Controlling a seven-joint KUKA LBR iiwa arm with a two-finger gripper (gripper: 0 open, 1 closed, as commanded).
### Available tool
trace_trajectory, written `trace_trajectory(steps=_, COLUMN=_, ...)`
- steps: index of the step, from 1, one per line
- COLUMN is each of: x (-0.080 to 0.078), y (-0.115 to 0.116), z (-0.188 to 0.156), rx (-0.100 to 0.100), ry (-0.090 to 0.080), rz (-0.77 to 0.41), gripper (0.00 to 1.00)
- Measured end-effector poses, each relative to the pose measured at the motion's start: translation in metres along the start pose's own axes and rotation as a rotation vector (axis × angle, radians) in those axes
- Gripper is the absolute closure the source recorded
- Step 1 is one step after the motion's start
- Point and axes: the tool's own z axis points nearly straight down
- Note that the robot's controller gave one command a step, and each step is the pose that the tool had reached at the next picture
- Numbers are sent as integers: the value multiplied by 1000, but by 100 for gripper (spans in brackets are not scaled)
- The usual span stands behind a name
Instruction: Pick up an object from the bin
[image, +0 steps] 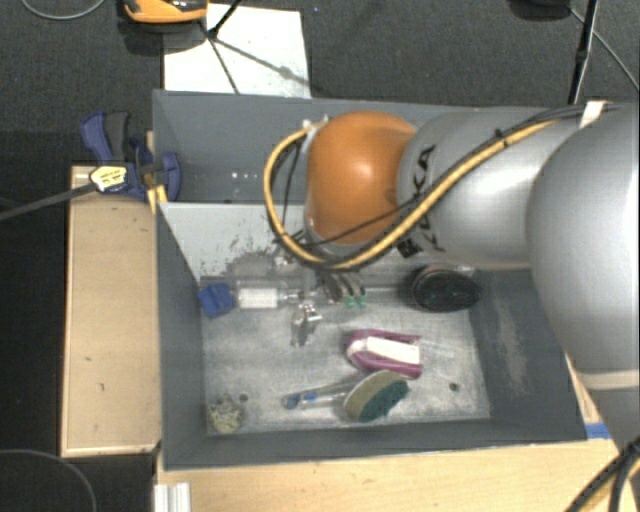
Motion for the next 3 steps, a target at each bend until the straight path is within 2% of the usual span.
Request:
trace_trajectory(steps=1, x=78, y=-87, z=-6, rx=-1, ry=-1, rz=-54, gripper=0)
trace_trajectory(steps=2, x=79, y=-142, z=56, rx=-9, ry=-23, rz=4, gripper=0)
trace_trajectory(steps=3, x=86, y=-147, z=65, rx=-6, ry=-7, rz=12, gripper=100)
